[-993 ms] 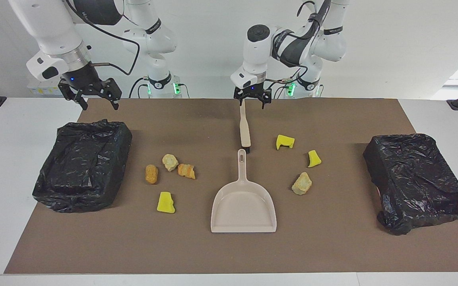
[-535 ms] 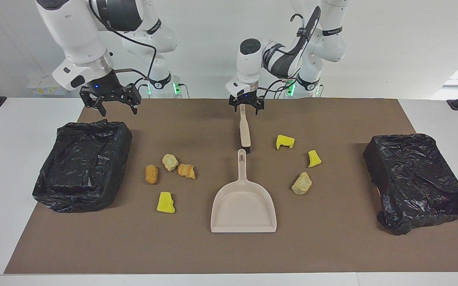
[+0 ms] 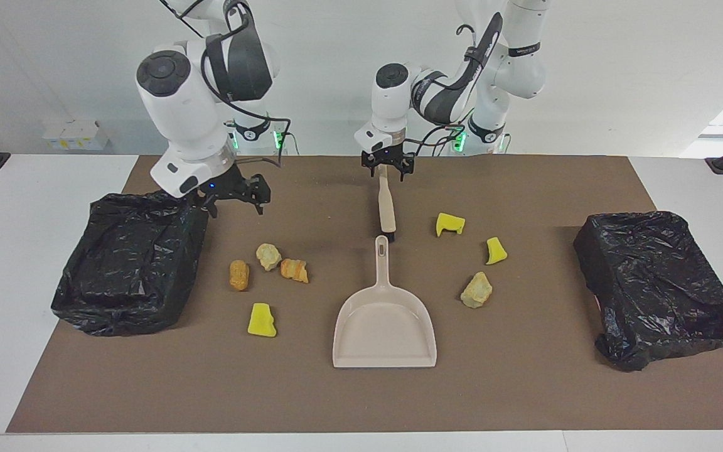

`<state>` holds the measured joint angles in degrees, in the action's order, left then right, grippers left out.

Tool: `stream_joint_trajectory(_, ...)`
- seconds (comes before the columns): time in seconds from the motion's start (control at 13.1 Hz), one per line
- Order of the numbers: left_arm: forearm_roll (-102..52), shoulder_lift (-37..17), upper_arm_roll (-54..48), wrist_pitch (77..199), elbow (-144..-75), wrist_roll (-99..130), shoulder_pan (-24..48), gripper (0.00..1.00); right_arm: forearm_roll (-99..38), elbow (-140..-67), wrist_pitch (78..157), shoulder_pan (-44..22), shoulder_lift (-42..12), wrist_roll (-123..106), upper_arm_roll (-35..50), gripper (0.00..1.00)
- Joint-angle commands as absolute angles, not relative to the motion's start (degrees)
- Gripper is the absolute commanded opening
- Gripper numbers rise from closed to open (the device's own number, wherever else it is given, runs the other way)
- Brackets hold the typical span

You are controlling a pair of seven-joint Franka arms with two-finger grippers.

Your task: Sweep and dump trash in bin

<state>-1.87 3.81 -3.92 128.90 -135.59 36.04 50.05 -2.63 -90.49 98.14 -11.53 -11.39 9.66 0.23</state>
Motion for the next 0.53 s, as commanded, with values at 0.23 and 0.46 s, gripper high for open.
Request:
stream_joint_trajectory(0.23, -4.7, 5.3, -3.1, 129.8, -137.9, 35.5, 52.1, 0.54, -5.9, -88.8, 105.6, -13.7, -17.6, 15.8, 2.6, 1.00)
stream_joint_trajectory(0.46, -5.4, 5.4, -3.1, 129.0, -138.1, 35.6, 52.1, 0.53, -5.9, -88.4, 111.3, -13.7, -20.4, 20.6, 5.6, 1.00)
